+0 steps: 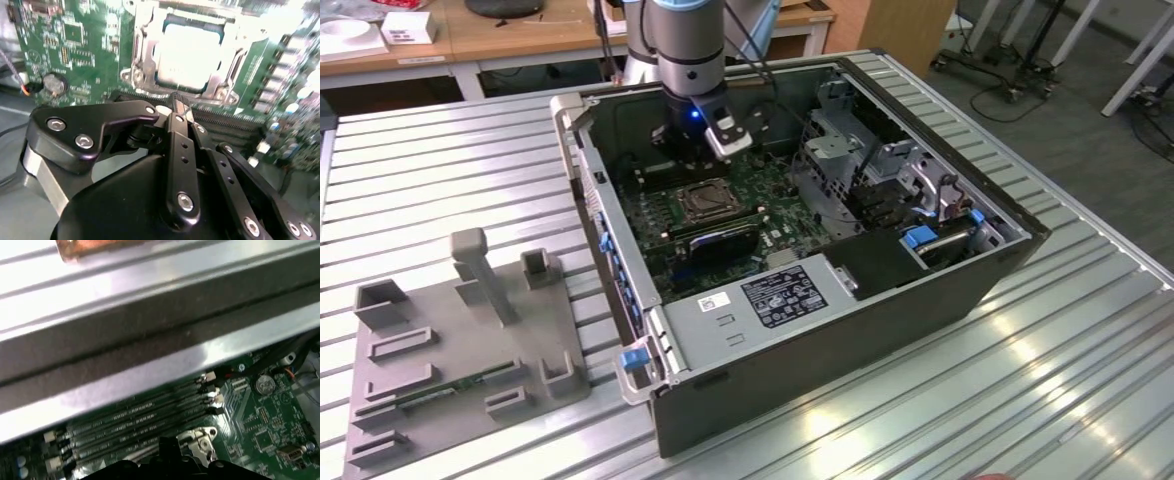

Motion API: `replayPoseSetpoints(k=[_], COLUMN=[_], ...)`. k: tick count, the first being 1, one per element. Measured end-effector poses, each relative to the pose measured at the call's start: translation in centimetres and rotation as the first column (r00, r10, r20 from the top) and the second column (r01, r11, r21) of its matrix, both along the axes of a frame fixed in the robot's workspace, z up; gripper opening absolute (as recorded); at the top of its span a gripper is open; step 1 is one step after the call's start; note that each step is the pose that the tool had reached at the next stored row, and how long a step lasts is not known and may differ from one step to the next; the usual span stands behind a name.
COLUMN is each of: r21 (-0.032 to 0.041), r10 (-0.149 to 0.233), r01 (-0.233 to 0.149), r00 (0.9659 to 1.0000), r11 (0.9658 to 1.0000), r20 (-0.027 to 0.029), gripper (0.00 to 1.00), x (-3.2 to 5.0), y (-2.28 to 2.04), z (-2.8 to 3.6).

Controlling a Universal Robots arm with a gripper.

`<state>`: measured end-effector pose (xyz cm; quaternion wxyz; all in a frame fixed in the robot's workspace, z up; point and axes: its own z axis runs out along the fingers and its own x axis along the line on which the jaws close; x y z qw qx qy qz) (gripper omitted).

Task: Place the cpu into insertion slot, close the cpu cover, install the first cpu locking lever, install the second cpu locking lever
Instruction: 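Install the first cpu locking lever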

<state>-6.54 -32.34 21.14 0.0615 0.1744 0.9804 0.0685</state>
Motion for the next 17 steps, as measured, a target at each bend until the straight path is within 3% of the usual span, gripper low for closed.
replayPoseSetpoints(k=[3, 6, 7, 9, 15, 17], r21=[-0.0537, -0.1087, -0.1236, -0.1275, -0.1274, -0.1276], r10=[0.015, 0.029, 0.035, 0.048, 0.119, 0.136], r01=[-0.015, -0.03, -0.037, -0.051, -0.121, -0.138], r00=[0.9999, 0.9995, 0.9993, 0.9986, 0.9927, 0.9905], r11=[0.9984, 0.9936, 0.9917, 0.9905, 0.9845, 0.9822], r20=[-0.0049, -0.012, -0.0161, -0.0207, -0.0221, -0.0249], gripper=[0.11, 0.11, 0.11, 0.11, 0.11, 0.11], x=[0.0, 0.0, 0.0, 0.02, 0.08, 0.12], y=[0.0, 0.0, 0.0, 0.0, 0.0, -0.01], z=[-0.01, 0.0, 0.0, -0.01, -0.12, -0.18])
